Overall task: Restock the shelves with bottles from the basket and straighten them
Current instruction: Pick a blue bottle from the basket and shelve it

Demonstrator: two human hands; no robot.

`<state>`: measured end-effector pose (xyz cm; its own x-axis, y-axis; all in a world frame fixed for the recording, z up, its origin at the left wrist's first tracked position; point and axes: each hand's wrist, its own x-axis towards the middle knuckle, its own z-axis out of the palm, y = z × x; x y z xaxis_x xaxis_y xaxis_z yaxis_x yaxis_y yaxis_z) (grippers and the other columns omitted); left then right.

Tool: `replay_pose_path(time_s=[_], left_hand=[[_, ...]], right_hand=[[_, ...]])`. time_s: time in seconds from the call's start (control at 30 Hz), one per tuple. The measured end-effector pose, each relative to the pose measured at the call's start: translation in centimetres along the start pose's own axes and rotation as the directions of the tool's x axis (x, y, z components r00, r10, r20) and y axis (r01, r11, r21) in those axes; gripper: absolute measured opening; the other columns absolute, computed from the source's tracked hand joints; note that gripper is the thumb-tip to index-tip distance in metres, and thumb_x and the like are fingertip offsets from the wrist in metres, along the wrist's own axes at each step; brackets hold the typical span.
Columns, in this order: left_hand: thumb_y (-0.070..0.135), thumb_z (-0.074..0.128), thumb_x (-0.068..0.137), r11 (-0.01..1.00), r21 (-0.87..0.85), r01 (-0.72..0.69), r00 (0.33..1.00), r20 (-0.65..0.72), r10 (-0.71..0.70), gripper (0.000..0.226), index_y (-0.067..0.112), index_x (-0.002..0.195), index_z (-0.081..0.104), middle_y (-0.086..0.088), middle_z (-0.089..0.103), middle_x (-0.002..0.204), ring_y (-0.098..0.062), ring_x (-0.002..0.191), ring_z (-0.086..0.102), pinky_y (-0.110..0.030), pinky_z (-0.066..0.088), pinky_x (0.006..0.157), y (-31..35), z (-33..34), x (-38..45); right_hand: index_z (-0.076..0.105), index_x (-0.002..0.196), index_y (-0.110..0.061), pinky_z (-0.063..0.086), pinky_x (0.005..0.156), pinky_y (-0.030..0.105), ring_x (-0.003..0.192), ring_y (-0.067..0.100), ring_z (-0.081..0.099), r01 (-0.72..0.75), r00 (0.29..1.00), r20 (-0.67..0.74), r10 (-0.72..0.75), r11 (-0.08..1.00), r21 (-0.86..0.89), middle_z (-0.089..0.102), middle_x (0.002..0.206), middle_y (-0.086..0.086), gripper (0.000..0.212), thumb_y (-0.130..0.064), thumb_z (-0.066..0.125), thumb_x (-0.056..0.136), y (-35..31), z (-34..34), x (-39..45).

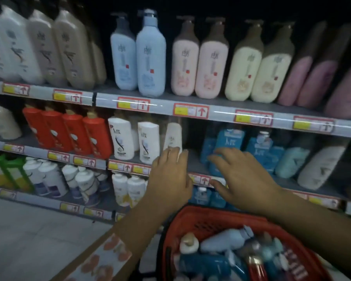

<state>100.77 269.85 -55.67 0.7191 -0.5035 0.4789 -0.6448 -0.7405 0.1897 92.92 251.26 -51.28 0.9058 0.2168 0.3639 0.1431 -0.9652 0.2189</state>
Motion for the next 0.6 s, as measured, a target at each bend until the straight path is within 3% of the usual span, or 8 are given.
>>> replay_pose_path(time_s=[0.17, 0.43, 0.53, 0.6], left_hand=[[0.032, 0.049, 0.086, 0.995, 0.066, -0.075, 0.975, 0.216, 0.059, 0.061, 0.014, 0.144, 0.041, -0.010, 0.043, 0.146, -0.034, 0.133, 0.041, -0.048, 0.039, 0.106, 4.9, 4.4, -3.4], [0.034, 0.050, 0.094, 0.973, 0.134, -0.189, 0.859, 0.503, 0.097, 0.065, 0.015, 0.152, 0.028, -0.011, 0.031, 0.156, -0.033, 0.141, 0.032, -0.047, 0.033, 0.112, 10.3, 12.6, -7.0], [0.037, 0.053, 0.094, 0.958, 0.136, -0.252, 0.804, 0.580, 0.129, 0.069, 0.017, 0.154, 0.025, -0.008, 0.032, 0.154, -0.031, 0.138, 0.034, -0.046, 0.036, 0.109, 10.7, 15.3, -8.0], [0.037, 0.053, 0.094, 0.948, 0.135, -0.287, 0.763, 0.631, 0.141, 0.068, 0.019, 0.154, 0.026, -0.006, 0.035, 0.152, -0.030, 0.135, 0.038, -0.045, 0.038, 0.107, 10.7, 17.2, -8.8]], right_hand=[[0.062, 0.124, -0.008, 0.053, 0.080, 0.050, 0.105, 0.041, 0.061, -0.109, 0.981, 0.165, 0.107, 0.994, 0.006, 0.061, 0.123, 0.017, 0.058, -0.042, 0.072, 0.078, 3.5, 3.6, -9.2], [0.062, 0.117, -0.012, 0.051, 0.074, 0.040, 0.101, 0.034, 0.060, -0.275, 0.902, 0.359, 0.239, 0.960, 0.051, 0.061, 0.115, 0.010, 0.046, -0.039, 0.070, 0.080, 5.4, 8.2, -18.9], [0.051, 0.135, -0.015, 0.049, 0.092, 0.045, 0.119, 0.034, 0.051, -0.313, 0.859, 0.457, 0.231, 0.943, 0.111, 0.053, 0.128, 0.010, 0.056, -0.038, 0.065, 0.086, 5.6, 9.7, -20.5], [0.037, 0.149, -0.017, 0.046, 0.095, 0.042, 0.127, 0.032, 0.045, -0.344, 0.820, 0.525, 0.228, 0.929, 0.135, 0.044, 0.140, 0.009, 0.066, -0.036, 0.062, 0.091, 5.3, 10.6, -21.1]])
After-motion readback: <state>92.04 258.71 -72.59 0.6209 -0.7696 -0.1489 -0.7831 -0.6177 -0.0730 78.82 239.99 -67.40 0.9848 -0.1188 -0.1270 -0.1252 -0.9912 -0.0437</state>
